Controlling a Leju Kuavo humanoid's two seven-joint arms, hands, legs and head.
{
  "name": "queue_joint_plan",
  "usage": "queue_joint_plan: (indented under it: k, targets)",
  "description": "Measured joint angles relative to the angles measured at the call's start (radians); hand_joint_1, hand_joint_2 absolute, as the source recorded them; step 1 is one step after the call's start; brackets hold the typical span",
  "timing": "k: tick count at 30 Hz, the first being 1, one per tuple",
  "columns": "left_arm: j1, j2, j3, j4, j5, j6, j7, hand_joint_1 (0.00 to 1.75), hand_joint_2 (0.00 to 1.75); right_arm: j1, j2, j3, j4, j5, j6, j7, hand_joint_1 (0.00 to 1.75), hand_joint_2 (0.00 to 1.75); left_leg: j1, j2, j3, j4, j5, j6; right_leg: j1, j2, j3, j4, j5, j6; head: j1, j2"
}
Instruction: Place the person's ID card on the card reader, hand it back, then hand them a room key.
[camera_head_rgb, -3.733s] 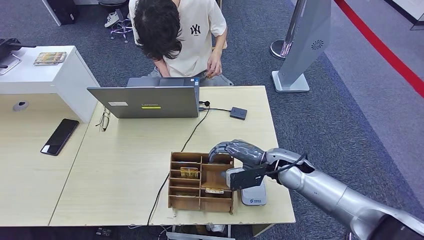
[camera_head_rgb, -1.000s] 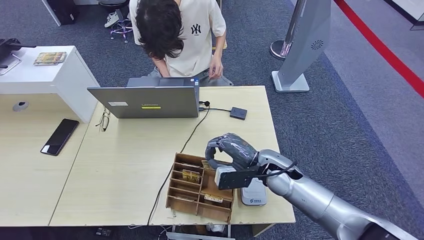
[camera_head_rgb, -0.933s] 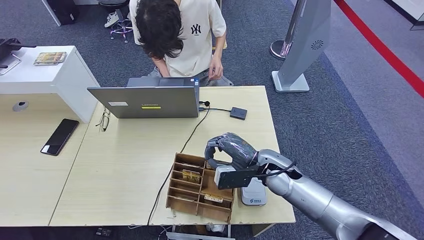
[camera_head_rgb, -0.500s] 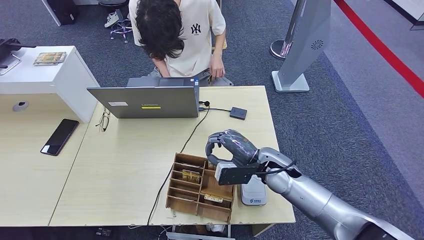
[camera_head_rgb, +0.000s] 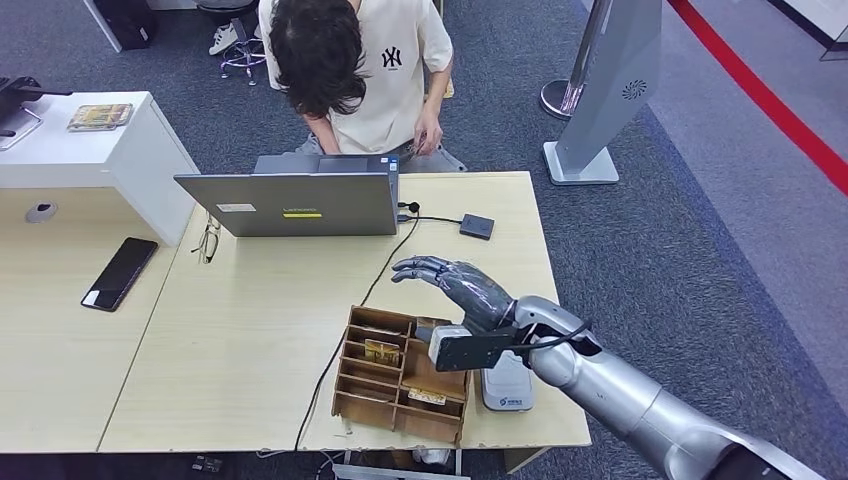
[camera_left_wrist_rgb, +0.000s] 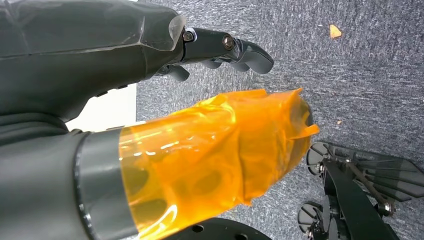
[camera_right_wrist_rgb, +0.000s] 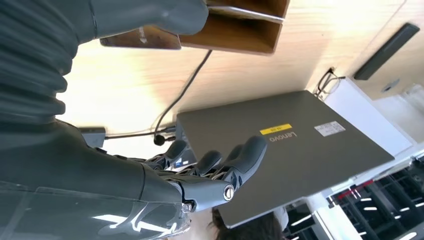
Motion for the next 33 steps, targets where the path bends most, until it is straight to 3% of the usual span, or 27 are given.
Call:
queue_joint_plan:
  k: [33]
  targets:
    - [0.000,0.001,0.000,0.000,0.003,-0.008,0.005,0.00,0.00,-0.007,-0.018,0.029,0.042,0.037,0.008,0.055,0.56,1.75,0.000,0.000,0.000,0.000,0.000,0.000,0.000,0.000,0.000,0.000,0.000,0.000,0.000,0.000]
